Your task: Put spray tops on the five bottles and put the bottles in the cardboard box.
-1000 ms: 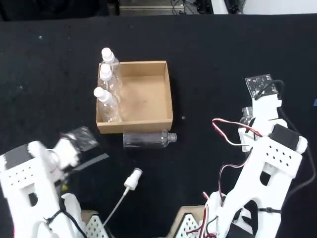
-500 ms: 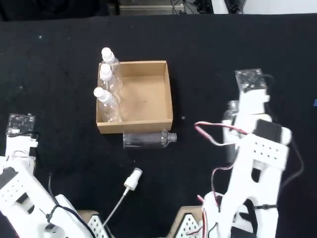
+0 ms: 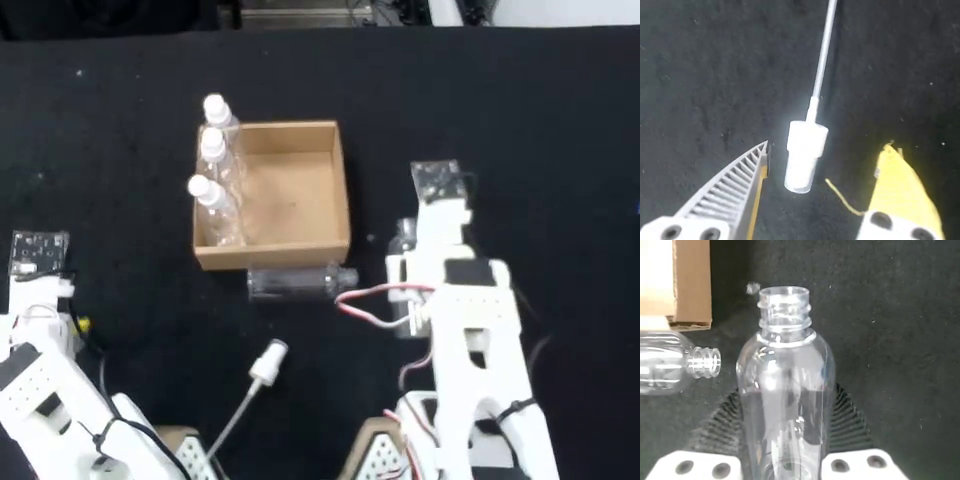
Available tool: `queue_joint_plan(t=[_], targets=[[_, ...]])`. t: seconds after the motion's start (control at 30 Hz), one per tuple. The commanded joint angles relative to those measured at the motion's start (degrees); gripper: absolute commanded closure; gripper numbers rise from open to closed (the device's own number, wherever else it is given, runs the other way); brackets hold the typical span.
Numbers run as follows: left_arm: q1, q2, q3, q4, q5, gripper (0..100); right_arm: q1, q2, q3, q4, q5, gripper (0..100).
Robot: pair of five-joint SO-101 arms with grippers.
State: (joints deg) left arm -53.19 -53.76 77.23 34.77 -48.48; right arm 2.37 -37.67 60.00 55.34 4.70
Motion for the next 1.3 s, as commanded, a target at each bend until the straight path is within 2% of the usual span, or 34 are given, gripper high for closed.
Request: queue_joint_plan(t=[0.0, 0.23, 0.3, 0.43, 0.53, 0.8, 0.97, 1.13, 1.27], targets=[[-2.1, -0.5, -4.7, 0.8, 5.6, 66, 2.5, -2.6, 1.3, -5.2, -0.5, 98.7], [-6.0, 0.2, -14.6, 21.5, 21.9, 66, 4.9, -2.6, 3.7, -8.7, -0.5, 98.7], [-6.1, 0.2, -14.3, 21.8, 28.1, 66, 4.9, -2.6, 3.8, -8.7, -0.5, 98.7], [-6.0, 2.6, -13.3, 16.5, 39.9, 66, 4.8, -2.6, 4.0, -8.7, -0.5, 98.7], [-6.5, 7.9, -14.4, 14.9, 44.8, 66, 4.8, -2.6, 4.4, -8.7, -0.5, 98.7], [-11.1, 20.0, -16.6, 13.8, 46.0, 66, 4.8, -2.6, 4.5, -8.7, -0.5, 98.7], [-12.9, 23.4, -16.7, 6.1, 46.2, 66, 4.8, -2.6, 4.5, -8.7, -0.5, 98.7], [-15.3, 25.1, -16.9, 2.0, 47.8, 66, 4.8, -2.6, 4.5, -8.7, -0.5, 98.7], [-14.8, 25.3, -20.4, 5.8, 49.8, 66, 4.8, -2.6, 4.5, -8.7, -0.5, 98.7]])
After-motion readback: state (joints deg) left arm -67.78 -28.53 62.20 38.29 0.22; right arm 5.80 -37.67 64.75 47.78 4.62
